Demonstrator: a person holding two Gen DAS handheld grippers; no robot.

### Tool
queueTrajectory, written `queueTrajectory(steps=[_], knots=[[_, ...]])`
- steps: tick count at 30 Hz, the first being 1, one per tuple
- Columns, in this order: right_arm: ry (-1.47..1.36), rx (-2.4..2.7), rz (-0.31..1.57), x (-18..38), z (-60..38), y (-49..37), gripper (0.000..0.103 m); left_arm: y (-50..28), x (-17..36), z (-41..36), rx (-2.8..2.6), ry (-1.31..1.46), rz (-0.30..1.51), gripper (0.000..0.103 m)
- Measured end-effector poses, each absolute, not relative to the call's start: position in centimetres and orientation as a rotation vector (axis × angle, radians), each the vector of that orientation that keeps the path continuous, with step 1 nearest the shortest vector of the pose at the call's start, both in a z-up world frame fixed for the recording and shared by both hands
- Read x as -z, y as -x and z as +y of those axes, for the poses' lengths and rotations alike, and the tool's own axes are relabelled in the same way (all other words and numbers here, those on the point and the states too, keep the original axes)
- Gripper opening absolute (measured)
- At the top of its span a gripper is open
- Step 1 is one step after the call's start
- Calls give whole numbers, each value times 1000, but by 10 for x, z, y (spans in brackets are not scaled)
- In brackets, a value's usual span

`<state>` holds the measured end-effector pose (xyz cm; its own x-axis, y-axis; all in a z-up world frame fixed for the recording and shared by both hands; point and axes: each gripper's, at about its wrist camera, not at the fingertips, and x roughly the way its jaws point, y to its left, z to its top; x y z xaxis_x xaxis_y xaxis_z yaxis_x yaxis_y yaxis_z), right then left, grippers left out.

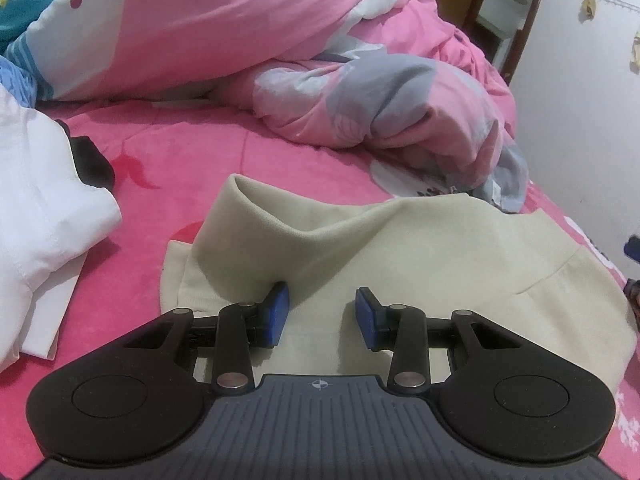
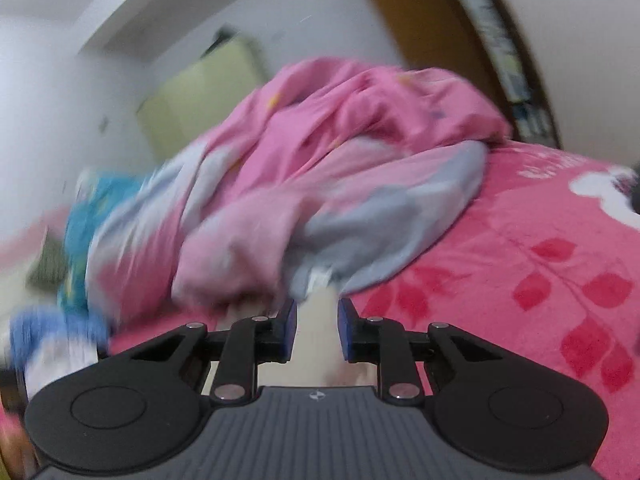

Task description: Fold clothes

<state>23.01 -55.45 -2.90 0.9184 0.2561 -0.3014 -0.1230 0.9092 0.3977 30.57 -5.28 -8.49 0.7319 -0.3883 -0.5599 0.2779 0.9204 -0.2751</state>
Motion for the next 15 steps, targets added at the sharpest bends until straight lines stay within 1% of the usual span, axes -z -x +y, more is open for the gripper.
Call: queueTrajectory(steps=[3, 6, 8, 9, 10, 11, 13, 15], knots=[[-271, -263, 399, 26, -527, -249, 25, -305, 85, -53, 368, 175, 651, 38], [-223, -217, 545, 46, -513, -280, 25, -305, 86, -52, 370, 176, 649, 38], [-204, -131, 623, 65, -515, -297, 22, -305, 86, -51, 376, 181, 648, 38], [-248, -54, 622, 77, -528, -295, 24, -305, 86, -50, 379, 182, 650, 38], [-292, 24, 620, 88, -541, -293, 28, -306, 86, -49, 383, 182, 652, 38], [-371, 62, 585, 90, -553, -279, 26, -306, 85, -49, 386, 177, 656, 38], [-528, 136, 511, 94, -578, -251, 26, -305, 82, -48, 387, 180, 662, 38], [-499, 227, 425, 83, -582, -222, 26, -301, 76, -42, 378, 206, 662, 40]])
